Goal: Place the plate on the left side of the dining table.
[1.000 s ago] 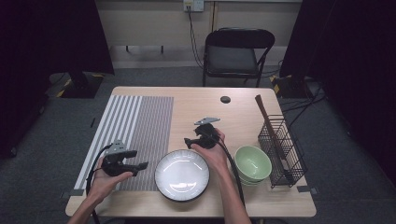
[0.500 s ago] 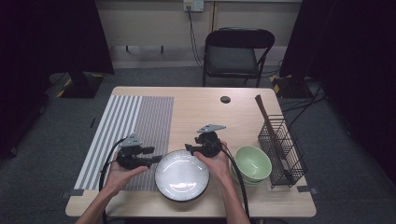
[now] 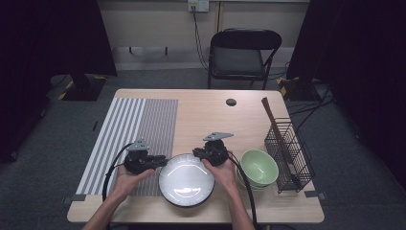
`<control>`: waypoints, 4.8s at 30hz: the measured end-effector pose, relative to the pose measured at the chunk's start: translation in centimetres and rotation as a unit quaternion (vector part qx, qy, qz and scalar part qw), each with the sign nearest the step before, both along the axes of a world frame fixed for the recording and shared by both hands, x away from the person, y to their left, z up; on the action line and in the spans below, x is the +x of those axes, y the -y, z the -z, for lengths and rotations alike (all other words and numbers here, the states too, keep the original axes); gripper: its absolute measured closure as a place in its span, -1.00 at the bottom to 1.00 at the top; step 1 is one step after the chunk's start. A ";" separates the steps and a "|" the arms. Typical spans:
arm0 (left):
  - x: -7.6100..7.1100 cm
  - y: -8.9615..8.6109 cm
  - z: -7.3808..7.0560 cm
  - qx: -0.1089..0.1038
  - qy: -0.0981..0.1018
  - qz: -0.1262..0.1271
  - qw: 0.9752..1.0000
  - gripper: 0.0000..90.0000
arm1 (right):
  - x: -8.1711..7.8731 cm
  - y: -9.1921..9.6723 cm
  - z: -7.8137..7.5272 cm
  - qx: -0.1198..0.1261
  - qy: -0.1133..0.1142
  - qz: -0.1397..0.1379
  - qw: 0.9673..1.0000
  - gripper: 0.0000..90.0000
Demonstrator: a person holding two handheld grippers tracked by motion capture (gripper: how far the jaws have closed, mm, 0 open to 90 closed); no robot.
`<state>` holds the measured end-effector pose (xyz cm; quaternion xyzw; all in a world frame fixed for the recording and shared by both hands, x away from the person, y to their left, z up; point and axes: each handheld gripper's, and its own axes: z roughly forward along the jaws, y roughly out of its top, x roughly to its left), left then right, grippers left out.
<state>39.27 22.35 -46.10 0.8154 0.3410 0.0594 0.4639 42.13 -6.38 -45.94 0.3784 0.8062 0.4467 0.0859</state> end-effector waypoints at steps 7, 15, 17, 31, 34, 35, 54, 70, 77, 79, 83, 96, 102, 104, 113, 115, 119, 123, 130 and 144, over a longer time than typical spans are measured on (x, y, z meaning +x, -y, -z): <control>0.3 0.0 0.2 -0.003 -0.007 -0.007 1.000 0.71 | 0.0 -0.1 0.2 0.006 -0.006 -0.003 1.000 0.91; 0.6 0.1 0.4 -0.016 -0.023 0.004 1.000 0.84 | 0.1 0.2 0.4 0.012 -0.013 -0.004 1.000 0.87; 0.6 0.1 0.4 -0.016 -0.024 0.006 1.000 0.87 | 0.1 0.2 0.4 0.012 -0.014 -0.005 1.000 0.88; 1.1 0.5 0.7 -0.027 -0.035 -0.001 0.999 0.89 | 0.1 0.6 0.9 0.041 -0.024 0.002 0.999 0.93; 1.1 0.6 0.7 -0.025 -0.032 0.003 0.999 0.93 | 0.1 0.6 0.8 0.040 -0.028 0.002 0.999 0.93; 1.1 0.7 0.6 -0.023 -0.031 0.003 0.999 0.93 | 0.1 0.6 0.8 0.040 -0.028 0.002 0.999 0.93; 1.2 0.6 0.9 -0.032 -0.041 0.002 0.999 0.91 | -0.3 0.9 0.8 0.035 -0.041 0.007 0.999 0.92; 1.2 0.6 0.8 -0.036 -0.036 0.004 0.999 0.91 | -1.1 1.3 1.1 0.042 -0.050 0.009 0.998 0.91; 1.2 0.7 0.9 -0.030 -0.037 0.014 0.999 0.90 | -1.5 1.1 1.3 0.050 -0.051 0.002 0.997 0.90; 1.2 0.7 0.9 -0.030 -0.038 0.012 0.999 0.91 | -1.5 1.1 1.5 0.051 -0.052 0.003 0.997 0.88; 1.2 0.7 0.9 -0.034 -0.047 0.008 0.998 0.92 | -1.6 1.1 1.8 0.056 -0.058 0.002 0.997 0.83; 1.3 0.0 0.4 -0.033 -0.041 0.003 0.999 0.93 | -1.9 1.2 2.1 0.048 -0.061 0.000 0.997 0.78; 1.3 -0.5 0.1 -0.038 -0.035 -0.006 0.999 0.94 | -2.0 1.2 2.5 0.057 -0.067 -0.003 0.996 0.74; 1.2 -0.4 0.0 -0.036 -0.034 -0.007 0.999 0.94 | -2.0 1.3 2.6 0.060 -0.068 -0.005 0.996 0.75; -0.3 -1.2 -0.5 -0.027 -0.028 -0.020 0.999 0.41 | -2.0 1.5 2.5 0.066 -0.068 -0.002 0.995 0.81; -0.6 -1.6 -0.3 -0.031 -0.033 -0.022 0.999 0.38 | -2.1 1.6 2.5 0.065 -0.067 0.000 0.996 0.81; -0.9 -1.6 0.0 -0.023 -0.034 -0.016 0.999 0.55 | -2.0 1.5 2.4 0.065 -0.065 0.005 0.996 0.82; -0.6 -1.3 -0.1 -0.032 -0.030 -0.022 0.999 0.81 | -2.0 1.4 2.2 0.059 -0.061 0.011 0.996 0.83; 0.0 -1.2 -0.6 -0.043 -0.019 -0.032 0.998 0.91 | -1.7 1.4 1.6 0.060 -0.044 0.024 0.997 0.86; 1.5 -0.8 -0.9 -0.049 -0.013 -0.043 0.998 0.96 | -0.9 1.3 0.6 0.056 -0.022 0.043 0.997 0.89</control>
